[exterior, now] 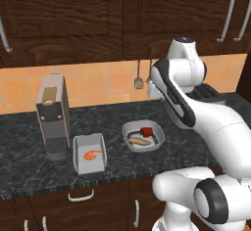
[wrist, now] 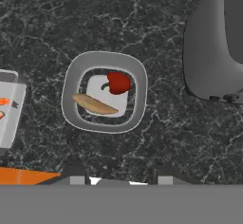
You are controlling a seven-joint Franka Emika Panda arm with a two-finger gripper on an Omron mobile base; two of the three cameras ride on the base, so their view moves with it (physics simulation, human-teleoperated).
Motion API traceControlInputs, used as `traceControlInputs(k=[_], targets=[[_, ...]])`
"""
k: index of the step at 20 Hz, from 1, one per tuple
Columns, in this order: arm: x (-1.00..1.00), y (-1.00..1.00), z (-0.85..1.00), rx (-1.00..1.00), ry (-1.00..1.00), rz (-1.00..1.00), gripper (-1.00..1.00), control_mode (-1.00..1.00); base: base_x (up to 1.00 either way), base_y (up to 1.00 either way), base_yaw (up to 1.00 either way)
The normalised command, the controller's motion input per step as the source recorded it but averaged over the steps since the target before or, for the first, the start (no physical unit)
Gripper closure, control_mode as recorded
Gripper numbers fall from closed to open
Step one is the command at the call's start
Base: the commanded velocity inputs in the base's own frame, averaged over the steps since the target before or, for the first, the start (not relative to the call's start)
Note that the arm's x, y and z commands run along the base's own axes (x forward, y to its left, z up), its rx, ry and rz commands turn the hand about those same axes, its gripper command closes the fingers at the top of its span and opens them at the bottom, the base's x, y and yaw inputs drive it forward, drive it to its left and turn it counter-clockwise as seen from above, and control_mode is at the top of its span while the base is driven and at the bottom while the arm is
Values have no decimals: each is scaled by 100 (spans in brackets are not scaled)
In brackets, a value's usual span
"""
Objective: Take the meat container that has the shrimp and place it on the second highest rack of the freezer. Then take the vegetable container that has the sweet potato and bell pepper and place it on the highest rack of the freezer.
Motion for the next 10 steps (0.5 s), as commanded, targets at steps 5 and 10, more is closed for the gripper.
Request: traceControlInputs(k=[5,10], targets=[[-1,19,-60,1,14,-12,-100,-100,0,0,0],[0,-7,-100,7,32,-50,-100,-100,0,0,0]])
